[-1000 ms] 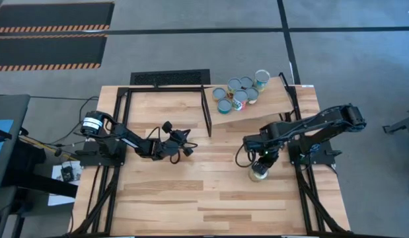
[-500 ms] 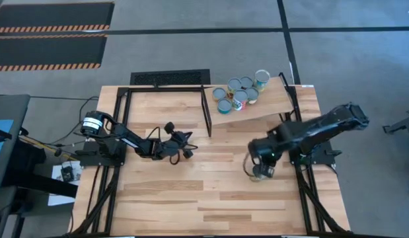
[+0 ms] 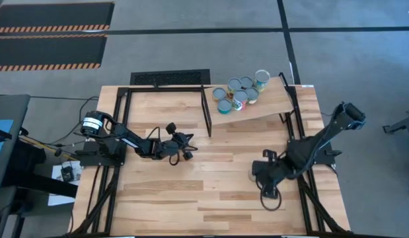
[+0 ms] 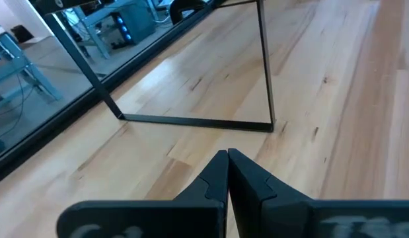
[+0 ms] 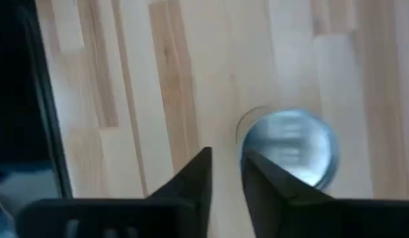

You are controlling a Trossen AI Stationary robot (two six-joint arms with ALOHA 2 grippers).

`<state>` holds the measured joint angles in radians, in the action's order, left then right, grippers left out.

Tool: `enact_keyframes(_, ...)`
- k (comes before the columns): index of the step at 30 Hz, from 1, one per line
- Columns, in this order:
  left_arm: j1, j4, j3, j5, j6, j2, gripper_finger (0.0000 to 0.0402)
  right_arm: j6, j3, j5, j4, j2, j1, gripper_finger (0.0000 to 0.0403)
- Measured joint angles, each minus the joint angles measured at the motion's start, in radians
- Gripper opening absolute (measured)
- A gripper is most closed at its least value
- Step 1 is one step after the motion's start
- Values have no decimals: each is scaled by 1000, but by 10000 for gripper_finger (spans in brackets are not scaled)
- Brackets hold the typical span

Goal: Pick and place cans onto a shelf
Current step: Put the canned oranges on the shelf

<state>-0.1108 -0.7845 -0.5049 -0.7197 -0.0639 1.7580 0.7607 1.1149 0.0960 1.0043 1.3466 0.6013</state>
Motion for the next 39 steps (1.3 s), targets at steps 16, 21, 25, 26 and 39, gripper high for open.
enact_keyframes(16,0,9,0,-2,4,0,0,-119,144,117,218,292,60,158)
enact_keyframes(21,0,9,0,-2,4,0,0,-133,147,95,217,344,60,131)
enact_keyframes(25,0,9,0,-2,4,0,0,-119,149,99,222,363,59,115)
enact_keyframes(26,0,9,0,-2,3,0,0,-116,149,104,225,365,59,107)
enact_keyframes(39,0,8,0,-2,-2,0,0,-145,212,161,315,273,1,9)
